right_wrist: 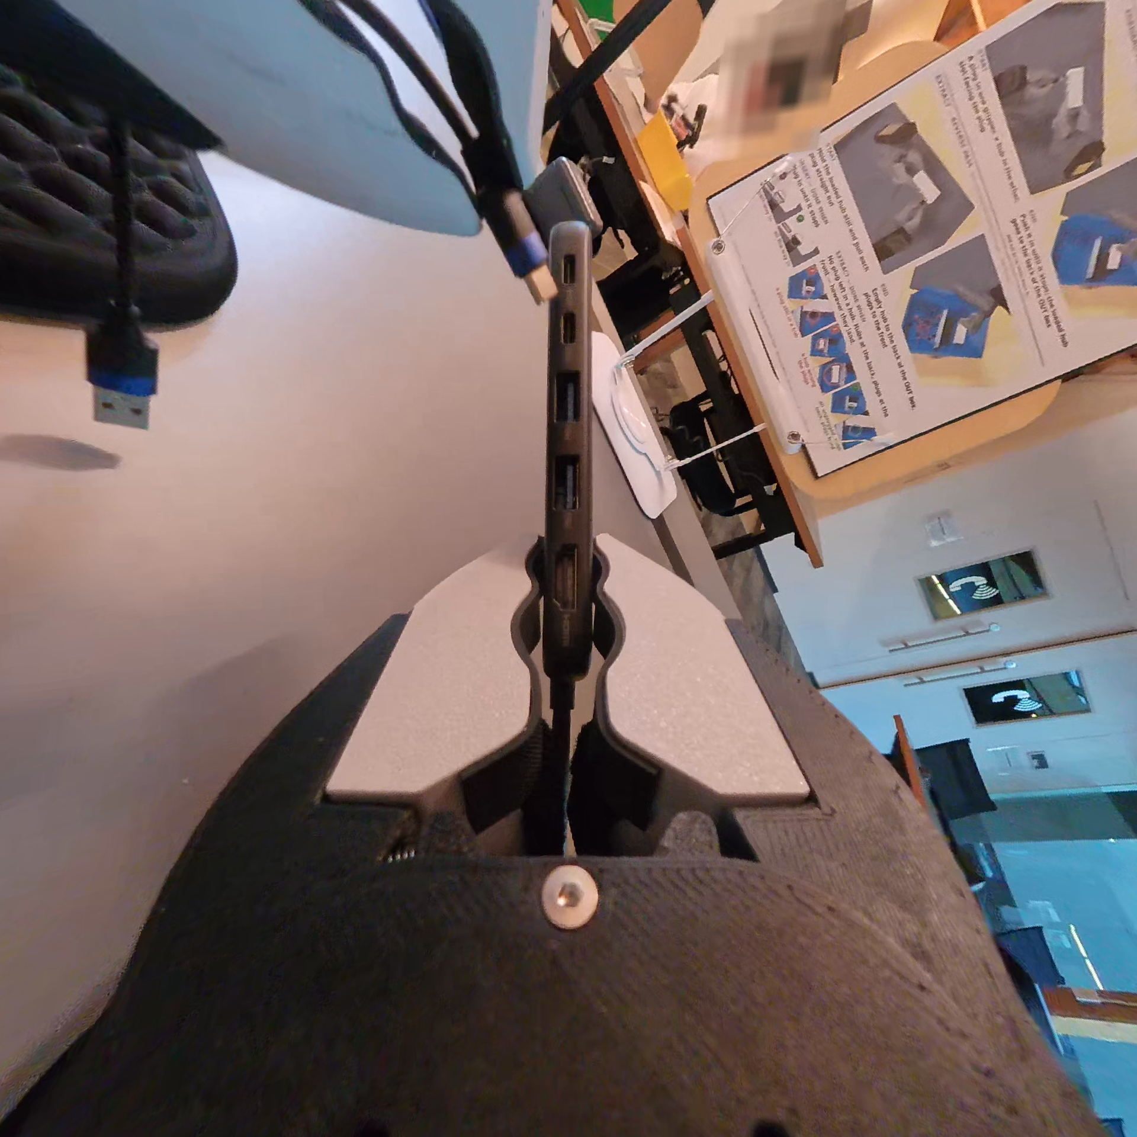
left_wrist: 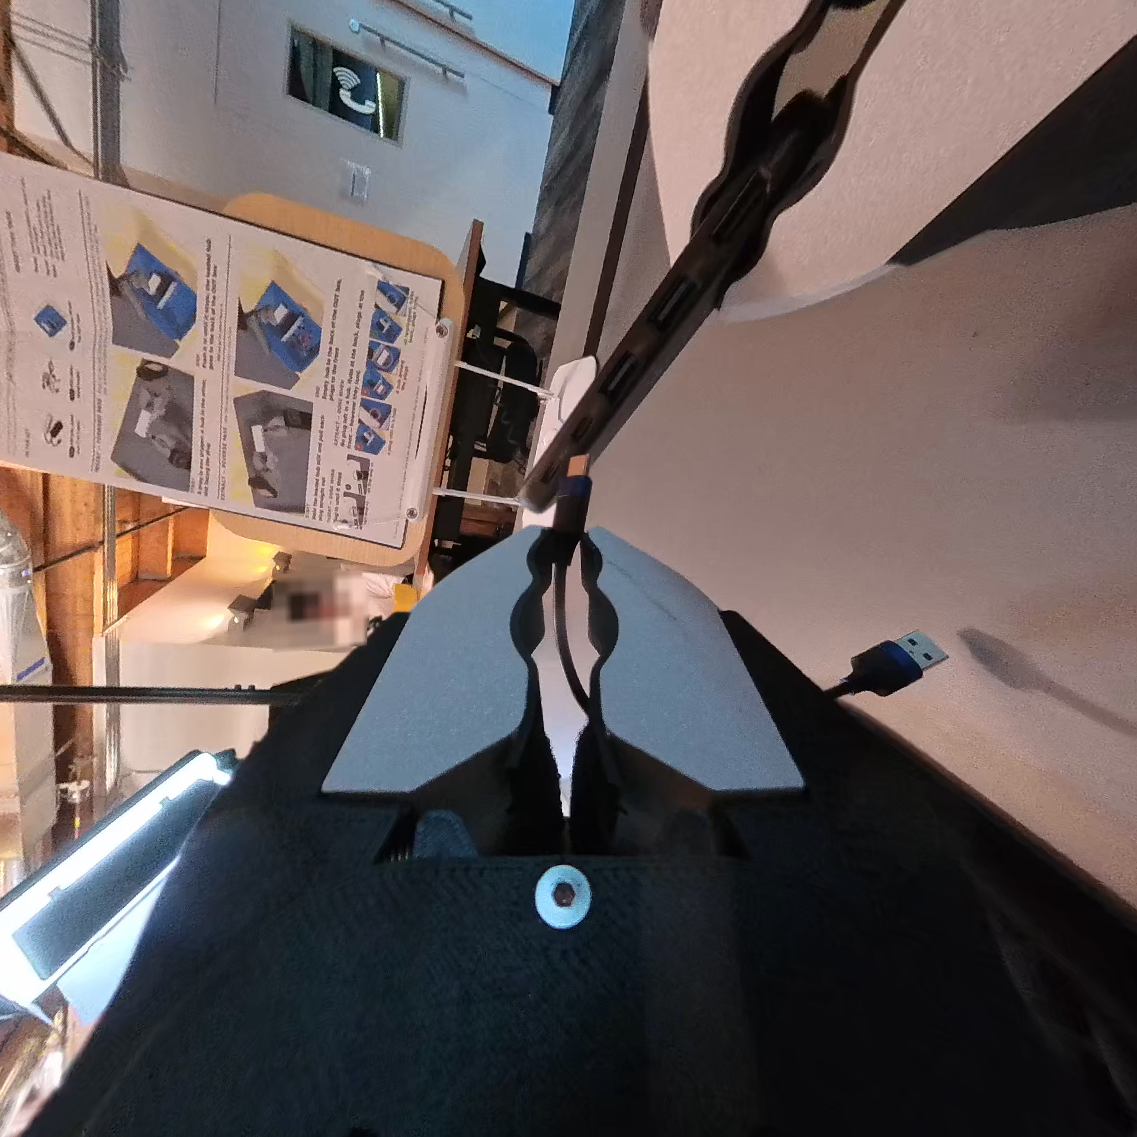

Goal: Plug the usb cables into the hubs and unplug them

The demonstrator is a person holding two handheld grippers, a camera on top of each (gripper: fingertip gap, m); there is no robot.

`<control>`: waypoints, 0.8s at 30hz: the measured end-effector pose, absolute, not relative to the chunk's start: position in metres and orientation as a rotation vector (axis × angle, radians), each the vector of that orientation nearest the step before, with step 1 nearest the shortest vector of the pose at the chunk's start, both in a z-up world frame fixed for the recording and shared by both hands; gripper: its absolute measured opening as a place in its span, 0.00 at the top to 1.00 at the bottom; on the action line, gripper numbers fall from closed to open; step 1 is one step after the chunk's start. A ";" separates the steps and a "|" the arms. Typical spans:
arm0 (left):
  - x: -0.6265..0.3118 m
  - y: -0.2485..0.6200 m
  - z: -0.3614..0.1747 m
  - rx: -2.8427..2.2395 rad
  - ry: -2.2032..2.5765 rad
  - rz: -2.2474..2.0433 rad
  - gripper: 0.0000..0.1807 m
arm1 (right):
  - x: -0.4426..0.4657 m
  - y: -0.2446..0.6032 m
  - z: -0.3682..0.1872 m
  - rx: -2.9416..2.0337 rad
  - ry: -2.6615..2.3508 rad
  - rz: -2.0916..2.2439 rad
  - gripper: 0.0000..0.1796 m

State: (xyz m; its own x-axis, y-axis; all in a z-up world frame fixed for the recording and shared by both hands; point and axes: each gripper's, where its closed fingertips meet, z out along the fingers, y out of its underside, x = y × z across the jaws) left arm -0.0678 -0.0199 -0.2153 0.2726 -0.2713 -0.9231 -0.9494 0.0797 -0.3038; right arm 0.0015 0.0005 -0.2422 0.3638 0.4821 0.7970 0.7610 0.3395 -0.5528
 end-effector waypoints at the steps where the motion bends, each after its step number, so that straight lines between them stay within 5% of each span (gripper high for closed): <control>1: -0.070 -0.020 -0.214 -1.423 1.214 0.781 0.95 | 0.002 0.000 -0.242 -1.297 -1.279 -0.266 0.93; 14: -0.108 -0.029 -0.203 -1.493 1.038 0.378 0.95 | 0.055 -0.047 -0.284 -1.192 -1.824 0.389 0.93; 24: -0.090 -0.032 -0.225 -1.474 1.207 0.453 0.95 | 0.074 -0.024 -0.311 -0.976 -2.011 -0.284 0.93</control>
